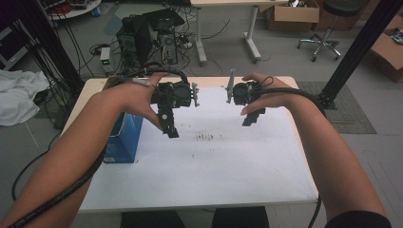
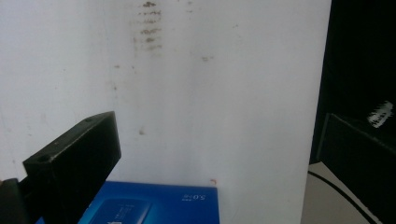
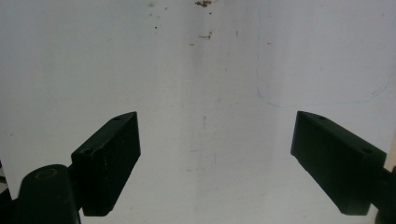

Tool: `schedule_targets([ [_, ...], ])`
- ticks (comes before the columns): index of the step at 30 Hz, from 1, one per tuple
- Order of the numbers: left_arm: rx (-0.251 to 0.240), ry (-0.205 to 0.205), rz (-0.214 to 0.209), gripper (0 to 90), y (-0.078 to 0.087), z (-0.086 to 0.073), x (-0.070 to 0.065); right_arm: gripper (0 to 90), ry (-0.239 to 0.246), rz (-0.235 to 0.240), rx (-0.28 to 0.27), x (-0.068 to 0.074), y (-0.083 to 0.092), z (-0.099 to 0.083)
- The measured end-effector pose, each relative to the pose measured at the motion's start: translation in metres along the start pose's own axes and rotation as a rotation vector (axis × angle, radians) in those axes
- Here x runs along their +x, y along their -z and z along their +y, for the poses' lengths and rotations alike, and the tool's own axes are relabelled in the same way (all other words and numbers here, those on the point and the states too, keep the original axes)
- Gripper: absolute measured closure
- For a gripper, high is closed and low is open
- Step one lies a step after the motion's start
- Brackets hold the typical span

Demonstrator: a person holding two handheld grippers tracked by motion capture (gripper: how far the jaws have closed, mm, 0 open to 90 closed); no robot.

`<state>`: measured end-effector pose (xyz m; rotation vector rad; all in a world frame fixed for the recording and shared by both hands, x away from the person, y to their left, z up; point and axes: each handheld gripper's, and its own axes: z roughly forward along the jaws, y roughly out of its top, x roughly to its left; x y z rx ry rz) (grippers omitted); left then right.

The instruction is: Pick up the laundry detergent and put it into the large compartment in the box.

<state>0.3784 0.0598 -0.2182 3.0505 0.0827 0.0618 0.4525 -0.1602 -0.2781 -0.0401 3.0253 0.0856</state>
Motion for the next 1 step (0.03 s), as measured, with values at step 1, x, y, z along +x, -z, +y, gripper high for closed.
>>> schedule_targets([
  [1,-0.003,0.001,-0.002,0.1,0.0000,0.0000,-0.0003,15.9,0.000,0.000,0.000,0.0003,0.0002,0.0001],
])
